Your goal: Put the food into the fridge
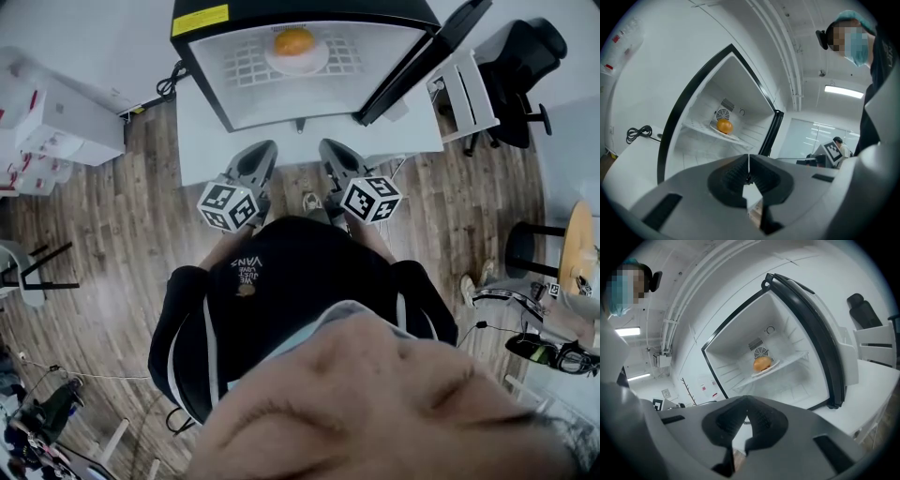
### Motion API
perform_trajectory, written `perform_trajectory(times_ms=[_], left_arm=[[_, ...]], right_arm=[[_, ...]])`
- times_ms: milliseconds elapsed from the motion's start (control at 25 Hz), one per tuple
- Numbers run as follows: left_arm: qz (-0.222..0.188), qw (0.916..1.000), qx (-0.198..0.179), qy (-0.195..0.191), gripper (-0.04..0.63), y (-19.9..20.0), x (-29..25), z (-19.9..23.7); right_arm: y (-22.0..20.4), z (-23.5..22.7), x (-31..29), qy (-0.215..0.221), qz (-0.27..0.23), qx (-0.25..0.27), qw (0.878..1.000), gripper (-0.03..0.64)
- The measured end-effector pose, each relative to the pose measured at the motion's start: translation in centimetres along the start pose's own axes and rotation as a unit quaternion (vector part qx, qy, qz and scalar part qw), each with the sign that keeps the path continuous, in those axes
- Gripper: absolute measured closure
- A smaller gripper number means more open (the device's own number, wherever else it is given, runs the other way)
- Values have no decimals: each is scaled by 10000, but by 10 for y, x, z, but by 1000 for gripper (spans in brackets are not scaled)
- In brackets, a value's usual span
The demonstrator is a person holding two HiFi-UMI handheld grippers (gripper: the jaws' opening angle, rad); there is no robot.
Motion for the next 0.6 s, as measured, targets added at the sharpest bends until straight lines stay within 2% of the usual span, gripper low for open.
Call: perform_trajectory(times_ms=[600], left_arm=[[-61, 9999, -75, -43, 574, 1, 7, 1]], right_arm=[[-3, 10, 4, -111, -91, 103, 9998, 604]])
Point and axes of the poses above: the fingertips, and each gripper's own axes: x backward along the fingers, z to its left, y out of its top, the point moved 8 cm from there along x, backward along the fingers
